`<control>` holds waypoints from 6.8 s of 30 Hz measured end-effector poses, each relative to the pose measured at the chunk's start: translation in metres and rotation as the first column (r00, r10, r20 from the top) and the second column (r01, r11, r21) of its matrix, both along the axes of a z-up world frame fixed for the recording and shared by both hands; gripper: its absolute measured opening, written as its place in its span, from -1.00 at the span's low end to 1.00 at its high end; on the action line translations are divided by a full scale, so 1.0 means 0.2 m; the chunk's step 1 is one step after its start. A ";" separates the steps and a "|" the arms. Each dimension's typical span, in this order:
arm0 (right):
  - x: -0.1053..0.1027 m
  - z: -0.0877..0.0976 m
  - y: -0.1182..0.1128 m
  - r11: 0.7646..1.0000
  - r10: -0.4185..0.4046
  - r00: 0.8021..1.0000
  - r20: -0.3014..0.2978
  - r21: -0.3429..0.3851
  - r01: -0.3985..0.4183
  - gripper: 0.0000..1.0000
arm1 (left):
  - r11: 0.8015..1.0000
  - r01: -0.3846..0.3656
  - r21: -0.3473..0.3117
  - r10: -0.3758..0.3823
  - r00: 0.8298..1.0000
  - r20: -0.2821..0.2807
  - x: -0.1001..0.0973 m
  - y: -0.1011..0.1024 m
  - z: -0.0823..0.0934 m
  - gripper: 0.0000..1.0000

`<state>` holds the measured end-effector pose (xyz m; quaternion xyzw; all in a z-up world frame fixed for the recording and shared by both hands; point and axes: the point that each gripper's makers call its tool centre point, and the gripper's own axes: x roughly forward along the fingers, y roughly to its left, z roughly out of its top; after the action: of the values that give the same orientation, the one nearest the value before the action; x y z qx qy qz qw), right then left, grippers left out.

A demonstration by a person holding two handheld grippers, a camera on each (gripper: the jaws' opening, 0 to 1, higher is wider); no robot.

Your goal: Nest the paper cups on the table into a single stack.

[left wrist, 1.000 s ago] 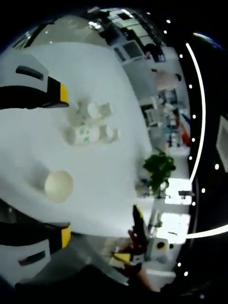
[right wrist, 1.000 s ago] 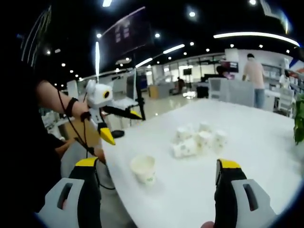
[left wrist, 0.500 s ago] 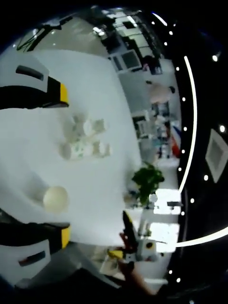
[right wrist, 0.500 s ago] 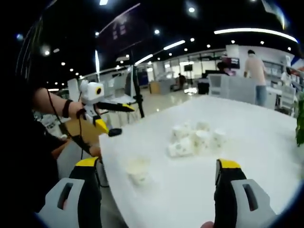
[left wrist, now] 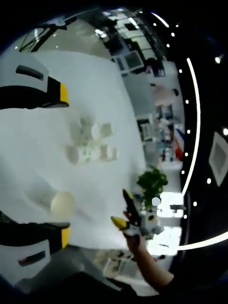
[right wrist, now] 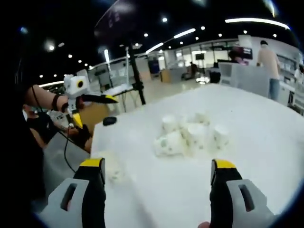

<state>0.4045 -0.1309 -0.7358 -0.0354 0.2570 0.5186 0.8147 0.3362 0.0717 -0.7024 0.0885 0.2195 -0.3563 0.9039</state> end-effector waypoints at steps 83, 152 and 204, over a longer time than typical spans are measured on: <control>0.11 -0.29 0.50 0.953 0.211 0.932 -0.295 0.275 -0.129 -1.00 | 0.994 -0.097 -0.055 0.087 0.984 -0.158 -0.13 0.08 -0.20 0.94; -0.22 0.60 0.21 0.958 0.268 0.962 0.047 0.090 -0.271 -1.00 | 0.998 -0.039 -0.054 0.038 0.999 -0.031 -0.05 0.01 0.00 0.84; -0.66 0.80 0.34 0.298 0.936 0.334 0.112 -0.760 -0.578 -1.00 | 0.996 -0.037 -0.077 0.038 0.999 0.020 -0.05 0.08 0.11 0.78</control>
<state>0.2730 -0.0627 -0.5750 -0.5593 0.1075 0.7092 0.4155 0.3267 0.0869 -0.6806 0.0536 0.1976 -0.3465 0.9154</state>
